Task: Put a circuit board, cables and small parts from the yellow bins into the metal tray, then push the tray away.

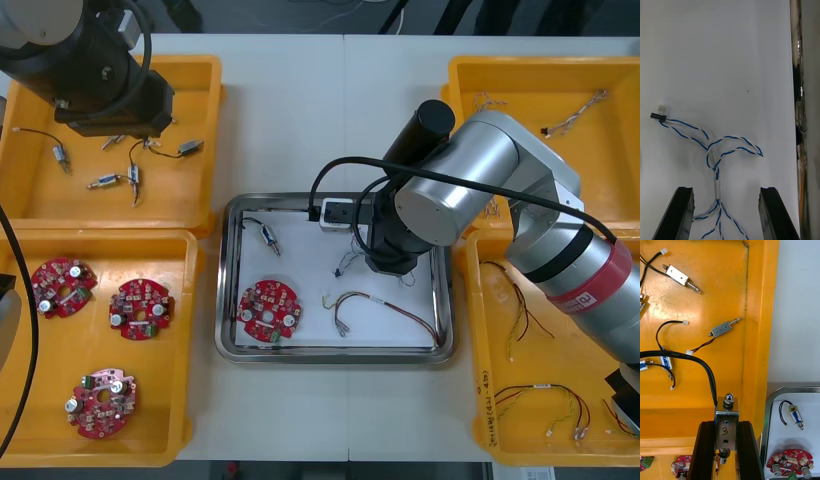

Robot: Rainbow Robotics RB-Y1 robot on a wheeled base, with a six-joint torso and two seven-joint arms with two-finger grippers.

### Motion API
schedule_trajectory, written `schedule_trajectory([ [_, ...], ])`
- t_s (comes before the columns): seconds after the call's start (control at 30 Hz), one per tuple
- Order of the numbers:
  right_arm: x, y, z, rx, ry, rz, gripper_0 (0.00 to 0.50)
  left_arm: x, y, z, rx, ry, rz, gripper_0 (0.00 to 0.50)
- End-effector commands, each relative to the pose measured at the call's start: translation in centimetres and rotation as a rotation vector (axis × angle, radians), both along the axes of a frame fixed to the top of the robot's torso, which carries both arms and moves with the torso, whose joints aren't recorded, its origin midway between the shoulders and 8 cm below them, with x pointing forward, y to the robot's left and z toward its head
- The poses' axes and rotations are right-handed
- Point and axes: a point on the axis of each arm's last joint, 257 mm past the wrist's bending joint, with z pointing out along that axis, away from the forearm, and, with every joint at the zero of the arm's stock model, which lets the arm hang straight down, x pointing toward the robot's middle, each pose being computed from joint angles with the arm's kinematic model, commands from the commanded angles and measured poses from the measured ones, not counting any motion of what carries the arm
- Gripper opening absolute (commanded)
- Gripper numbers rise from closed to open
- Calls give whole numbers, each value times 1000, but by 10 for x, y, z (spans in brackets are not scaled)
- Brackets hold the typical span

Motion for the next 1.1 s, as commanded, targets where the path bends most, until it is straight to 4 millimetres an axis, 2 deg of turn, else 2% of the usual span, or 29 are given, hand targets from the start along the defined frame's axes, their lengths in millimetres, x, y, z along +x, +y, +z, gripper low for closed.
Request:
schedule_trajectory([
  [0.03, -2, -5, 33, 24, -15, -42, 500, 2, -4, 18, -17, -47, -2, 0],
  [0.17, -8, -14, 49, 28, 5, -84, 500, 1, -5, 18, -20, -47, -2, 0],
  [0.43, -30, -44, 90, 85, 62, -307, 500, 1, -10, 20, -36, -52, -5, 0],
  [0.67, -18, -56, 142, 237, -69, -480, 500, 0, -22, 24, -61, -67, -6, 0],
  [0.8, -15, -67, 157, 304, -85, -558, 500, 0, -27, 22, -71, -65, -2, 0],
  [0.93, -13, -86, 172, 401, -61, -660, 500, 0, -37, 21, -85, -71, 2, 0],
  [1.1, -15, -122, 183, 505, -21, -787, 500, -1, -53, 22, -105, -83, -5, 0],
])
